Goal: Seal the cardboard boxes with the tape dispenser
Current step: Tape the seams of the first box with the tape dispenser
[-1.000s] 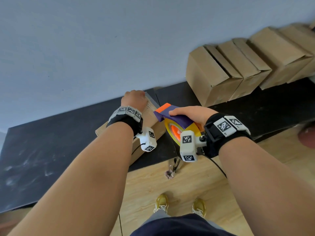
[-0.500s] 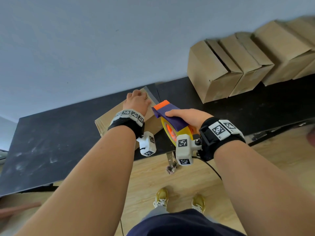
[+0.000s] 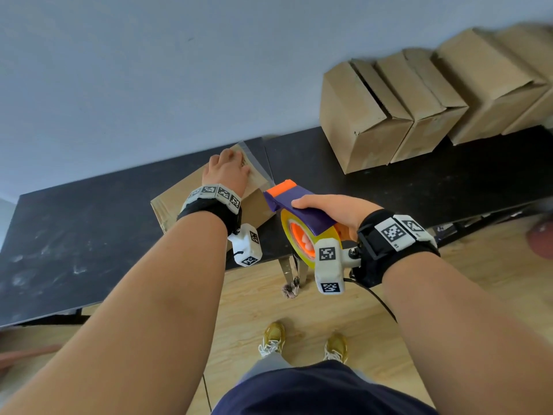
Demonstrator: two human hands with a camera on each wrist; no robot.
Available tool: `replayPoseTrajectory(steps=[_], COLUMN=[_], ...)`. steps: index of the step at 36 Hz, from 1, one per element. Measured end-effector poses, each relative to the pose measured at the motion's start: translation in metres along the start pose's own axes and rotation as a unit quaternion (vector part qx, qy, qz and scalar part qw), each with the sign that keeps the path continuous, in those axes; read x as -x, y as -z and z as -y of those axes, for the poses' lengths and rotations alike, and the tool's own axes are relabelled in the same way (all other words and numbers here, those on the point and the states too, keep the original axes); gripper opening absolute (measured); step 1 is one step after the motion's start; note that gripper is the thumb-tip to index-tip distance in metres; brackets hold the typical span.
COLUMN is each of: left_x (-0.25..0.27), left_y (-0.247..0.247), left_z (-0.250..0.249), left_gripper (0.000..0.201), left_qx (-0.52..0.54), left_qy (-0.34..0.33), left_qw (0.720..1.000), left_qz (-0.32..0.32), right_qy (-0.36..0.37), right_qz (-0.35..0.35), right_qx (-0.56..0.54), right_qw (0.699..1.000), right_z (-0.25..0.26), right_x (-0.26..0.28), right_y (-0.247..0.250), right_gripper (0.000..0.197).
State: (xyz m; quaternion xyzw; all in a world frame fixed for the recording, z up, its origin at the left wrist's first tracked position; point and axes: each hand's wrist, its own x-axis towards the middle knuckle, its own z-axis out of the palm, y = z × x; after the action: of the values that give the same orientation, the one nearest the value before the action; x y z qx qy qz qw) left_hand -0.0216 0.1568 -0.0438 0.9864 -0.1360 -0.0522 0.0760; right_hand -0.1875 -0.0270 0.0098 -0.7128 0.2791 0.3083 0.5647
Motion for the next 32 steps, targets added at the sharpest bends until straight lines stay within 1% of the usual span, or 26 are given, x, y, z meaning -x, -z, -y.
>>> replayPoseTrajectory(steps=[3,5,7,10,12,18,22,26,30,32], left_x=[0.003,0.005,0.007,0.011,0.014,0.016,0.019,0.019,0.018,0.017], left_y=[0.000,0.000,-0.002,-0.008,-0.011,-0.019,-0.024,-0.025,-0.027,-0.027], left_z=[-0.003,-0.006,-0.007,-0.007,-0.008,-0.008,-0.010,-0.011,-0.011,-0.010], left_gripper=[0.041,0.044,0.053,0.072,0.078,0.078,0.078,0.076,0.074,0.073], left_qx=[0.010,0.023,0.037,0.023,0.008,0.001,0.007,0.006,0.006,0.005], left_qy=[0.010,0.018,0.027,0.027,0.025,0.027,0.034,0.032,0.032,0.034], left_qw=[1.000,1.000,0.999,0.999,0.999,0.999,0.999,0.999,0.999,0.999], left_qz=[0.003,0.003,0.017,0.040,0.043,0.028,0.022,0.021,0.017,0.016], right_qy=[-0.001,-0.001,-0.002,-0.002,-0.002,-0.003,-0.007,0.000,0.009,0.021], right_qz=[0.006,0.010,0.008,0.004,0.005,-0.015,-0.007,-0.019,0.003,0.028], right_qx=[0.005,0.002,0.002,0.017,0.016,0.006,-0.014,-0.009,-0.027,-0.042], right_qw=[1.000,1.000,1.000,1.000,1.000,1.000,1.000,1.000,1.000,0.999], right_z=[-0.002,-0.002,-0.003,-0.005,-0.007,-0.011,-0.010,-0.007,-0.002,0.000], right_x=[0.000,-0.001,-0.003,-0.009,-0.012,-0.026,-0.031,-0.042,-0.051,-0.050], right_y=[0.002,0.001,0.000,-0.002,-0.003,-0.005,-0.006,-0.009,-0.007,-0.005], right_gripper=[0.048,0.045,0.041,0.047,0.047,0.054,0.047,0.054,0.058,0.049])
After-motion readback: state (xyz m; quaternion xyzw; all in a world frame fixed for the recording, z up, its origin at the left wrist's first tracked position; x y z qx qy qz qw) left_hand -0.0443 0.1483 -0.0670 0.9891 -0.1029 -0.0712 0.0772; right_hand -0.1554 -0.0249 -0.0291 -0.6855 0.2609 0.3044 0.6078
